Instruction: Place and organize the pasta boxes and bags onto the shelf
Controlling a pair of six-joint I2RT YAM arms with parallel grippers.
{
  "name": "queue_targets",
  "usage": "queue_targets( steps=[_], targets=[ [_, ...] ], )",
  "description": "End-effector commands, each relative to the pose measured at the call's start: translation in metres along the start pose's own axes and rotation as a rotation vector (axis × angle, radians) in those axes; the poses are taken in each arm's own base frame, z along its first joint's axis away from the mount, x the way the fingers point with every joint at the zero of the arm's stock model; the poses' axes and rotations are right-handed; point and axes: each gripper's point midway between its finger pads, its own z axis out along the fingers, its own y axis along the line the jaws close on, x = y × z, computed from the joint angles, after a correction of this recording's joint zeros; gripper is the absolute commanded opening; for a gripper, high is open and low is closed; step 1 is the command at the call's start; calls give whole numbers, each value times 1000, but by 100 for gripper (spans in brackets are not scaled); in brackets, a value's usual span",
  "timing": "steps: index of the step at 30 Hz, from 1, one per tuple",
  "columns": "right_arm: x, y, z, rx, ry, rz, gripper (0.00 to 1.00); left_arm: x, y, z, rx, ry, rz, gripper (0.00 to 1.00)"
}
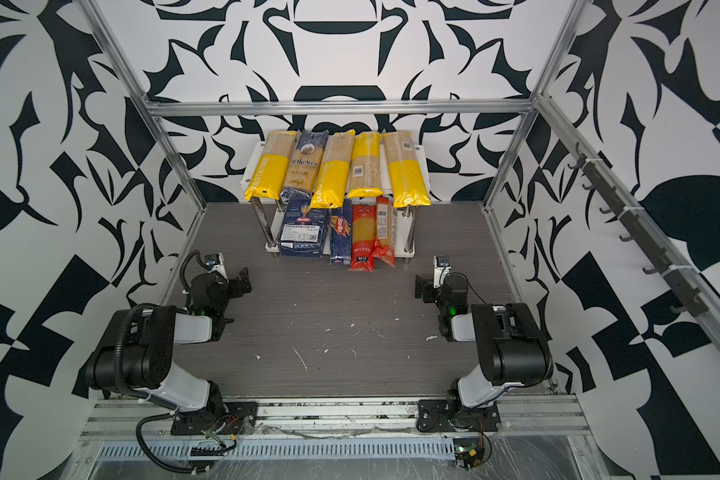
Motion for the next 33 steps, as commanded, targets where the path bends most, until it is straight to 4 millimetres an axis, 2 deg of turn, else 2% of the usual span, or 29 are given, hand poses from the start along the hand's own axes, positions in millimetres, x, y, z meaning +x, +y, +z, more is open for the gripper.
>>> queue_targets(
  steps=[1, 33],
  targets=[
    [-17, -2, -1, 13, -55, 4, 100, -8, -1, 2, 10, -23, -8, 99],
    [-17, 0, -1, 20, -52, -11, 100, -8, -1, 2, 10, -22, -8, 99]
  ],
)
